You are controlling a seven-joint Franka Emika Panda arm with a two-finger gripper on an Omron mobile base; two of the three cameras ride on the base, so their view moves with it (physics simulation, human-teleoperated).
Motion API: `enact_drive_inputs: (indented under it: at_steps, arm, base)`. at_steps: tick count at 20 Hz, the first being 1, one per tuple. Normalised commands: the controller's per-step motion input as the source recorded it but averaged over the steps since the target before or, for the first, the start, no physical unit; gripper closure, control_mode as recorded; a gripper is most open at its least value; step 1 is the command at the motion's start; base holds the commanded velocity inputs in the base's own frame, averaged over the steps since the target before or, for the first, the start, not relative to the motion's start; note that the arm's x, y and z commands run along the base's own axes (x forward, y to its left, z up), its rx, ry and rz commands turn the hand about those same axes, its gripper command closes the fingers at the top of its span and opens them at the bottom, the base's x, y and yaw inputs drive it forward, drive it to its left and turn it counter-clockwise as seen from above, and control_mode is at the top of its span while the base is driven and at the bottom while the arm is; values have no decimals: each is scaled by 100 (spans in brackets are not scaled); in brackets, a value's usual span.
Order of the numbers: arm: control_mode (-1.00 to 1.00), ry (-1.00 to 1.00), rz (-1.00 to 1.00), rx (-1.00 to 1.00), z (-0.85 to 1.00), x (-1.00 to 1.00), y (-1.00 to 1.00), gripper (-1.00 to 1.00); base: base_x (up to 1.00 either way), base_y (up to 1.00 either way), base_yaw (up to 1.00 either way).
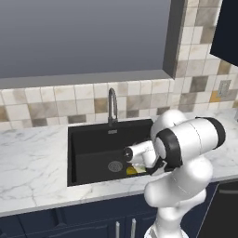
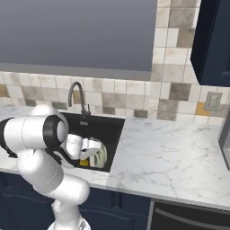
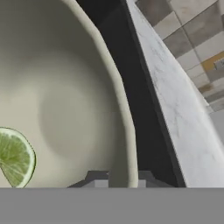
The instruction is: Dump the lemon wedge and orange from the bowl so the bowl can be washed. Place the bowl in the sink after clearing the leftovers.
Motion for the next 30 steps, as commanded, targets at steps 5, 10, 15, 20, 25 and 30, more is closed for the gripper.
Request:
enact_drive_inputs:
  at_steps: [5,10,15,20,25,30]
  arm:
    - [-100,-21,0,-7,53,-12,2,100]
    - [-100,-14,0,-3,40,-4,0,100]
    - [-100,0,0,-11,-3,0,8,100]
    - [-100,2,1,-18,1,0,19,100]
    - [-100,-1,3,-13,-5,-18,14,100]
    - [-100,0,0,-7,0,-3,1,100]
  base:
    - [0,0,0]
    - [0,0,0]
    - [0,0,0]
    - [0,0,0]
    - [0,0,0]
    - [0,0,0]
